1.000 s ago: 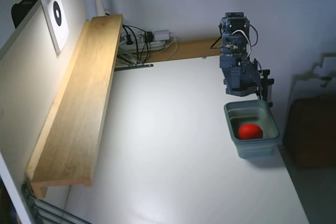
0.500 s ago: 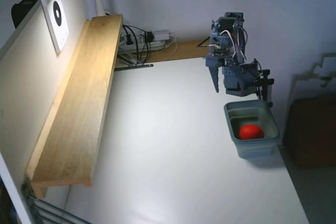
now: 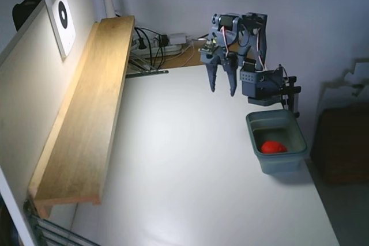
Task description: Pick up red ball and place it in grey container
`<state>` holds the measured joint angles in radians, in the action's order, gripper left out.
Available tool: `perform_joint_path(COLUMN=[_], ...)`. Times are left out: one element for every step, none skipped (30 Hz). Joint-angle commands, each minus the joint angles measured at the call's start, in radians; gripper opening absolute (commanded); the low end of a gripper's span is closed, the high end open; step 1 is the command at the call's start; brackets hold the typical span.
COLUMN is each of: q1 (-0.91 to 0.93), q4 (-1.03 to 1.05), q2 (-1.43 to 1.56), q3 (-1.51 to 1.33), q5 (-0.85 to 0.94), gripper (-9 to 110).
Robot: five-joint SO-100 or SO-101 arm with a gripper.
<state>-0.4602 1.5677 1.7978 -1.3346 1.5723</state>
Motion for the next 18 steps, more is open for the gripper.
perform_joint_path(q1=[0.075,0.103,0.122,0.150,0.178,0.197,0.225,0.254,0.272,0.300,0.329,0.348,0.376,0.403,0.421,0.449,0.476,0.493], q4=[0.023,0.028,0.031,0.036,0.041,0.044,0.049,0.054,0.057,0.062,0.067,0.070,0.075,0.079,0.082,0.087,0.091,0.094], q2=[0.068,0.074,0.079,0.086,0.092,0.097,0.103,0.110,0.115,0.121,0.128,0.132,0.139,0.146,0.150,0.156,0.163,0.167], q3=[0.037,0.036,0.035,0.035,0.034,0.033,0.033,0.032,0.031,0.031,0.030,0.029,0.029,0.028,0.027,0.027,0.026,0.026], q5=[-0.002,-0.002,-0.002,-0.002,-0.002,-0.002,-0.002,-0.002,-0.002,-0.002,-0.002,-0.002,-0.002,-0.002,-0.002,-0.002,-0.002,-0.002], gripper=[22,21,21,20,19,19,18,17,17,16,15,15,14,13,12,12,11,11])
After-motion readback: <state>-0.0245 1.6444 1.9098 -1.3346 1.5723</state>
